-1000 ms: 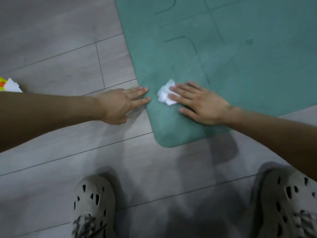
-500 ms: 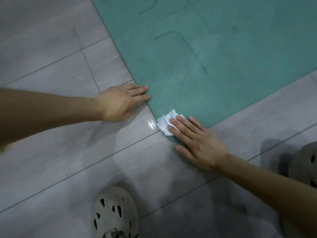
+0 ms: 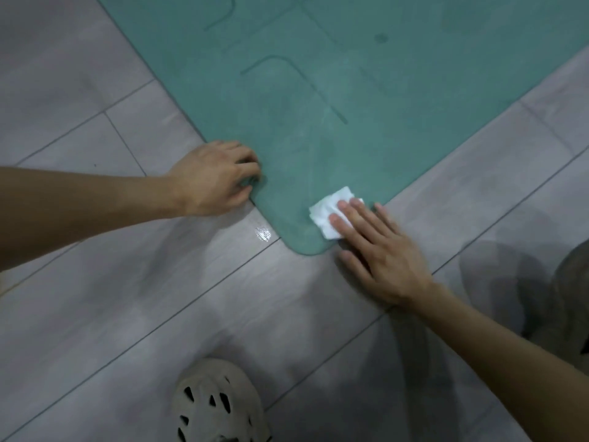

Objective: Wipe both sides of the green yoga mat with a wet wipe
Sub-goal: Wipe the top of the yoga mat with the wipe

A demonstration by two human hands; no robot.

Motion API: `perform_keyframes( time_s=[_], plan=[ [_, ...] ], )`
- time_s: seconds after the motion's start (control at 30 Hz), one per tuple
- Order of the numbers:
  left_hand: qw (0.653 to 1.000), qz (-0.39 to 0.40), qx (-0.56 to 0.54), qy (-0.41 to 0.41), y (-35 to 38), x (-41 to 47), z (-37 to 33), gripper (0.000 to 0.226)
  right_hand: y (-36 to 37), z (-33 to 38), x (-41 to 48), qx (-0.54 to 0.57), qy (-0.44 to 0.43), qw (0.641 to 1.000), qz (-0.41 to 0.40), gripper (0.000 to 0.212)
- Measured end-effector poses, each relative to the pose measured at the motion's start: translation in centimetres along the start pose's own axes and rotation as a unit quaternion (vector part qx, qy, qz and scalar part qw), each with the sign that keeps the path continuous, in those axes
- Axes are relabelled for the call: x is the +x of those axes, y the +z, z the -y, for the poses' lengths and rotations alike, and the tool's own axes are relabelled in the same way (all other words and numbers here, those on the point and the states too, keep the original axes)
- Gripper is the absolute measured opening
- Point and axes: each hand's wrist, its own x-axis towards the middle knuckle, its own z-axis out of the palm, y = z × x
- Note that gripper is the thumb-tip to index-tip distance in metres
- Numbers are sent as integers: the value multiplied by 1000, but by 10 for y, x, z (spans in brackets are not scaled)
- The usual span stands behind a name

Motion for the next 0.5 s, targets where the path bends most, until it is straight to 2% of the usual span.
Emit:
perform_keyframes(
  time_s=[0.07, 0.1, 0.2, 0.23, 0.27, 0.3, 0.33, 0.4, 0.43, 0.47, 0.5],
  plan=[
    [1000, 2, 1, 10, 0, 7, -4, 36, 0, 14, 16, 35, 120, 992, -20, 66],
    [1000, 2, 0, 14, -1, 10, -6, 37, 3, 29, 22, 53, 118, 992, -7, 70],
    [1000, 1, -3, 18, -2, 16, -7, 32, 14, 59, 20, 26, -113, 991, 69, 69],
    [1000, 0, -2, 19, -2, 17, -7, 29, 11, 47, 22, 10, -153, 986, 67, 65],
    [1000, -1, -1, 22, -1, 18, -7, 28, 7, 28, 29, -6, -137, 989, 49, 62],
    [1000, -1, 3, 26, -1, 19, -6, 27, 3, 7, 36, -20, -76, 997, 27, 60],
    [1000, 0, 7, 30, -1, 20, -6, 26, -2, -15, 41, -27, 11, 1000, 3, 60],
    [999, -1, 15, 34, -2, 24, -7, 24, -14, -50, 45, -22, 194, 981, -22, 64],
    [999, -1, 16, 36, -3, 26, -7, 24, -17, -50, 46, -12, 241, 970, -24, 69],
    [999, 1, 18, 37, -5, 27, -8, 23, -16, -40, 47, -1, 238, 971, -19, 74],
    [999, 3, 20, 38, -6, 28, -8, 23, -14, -22, 45, 6, 179, 984, 0, 77]
  ],
)
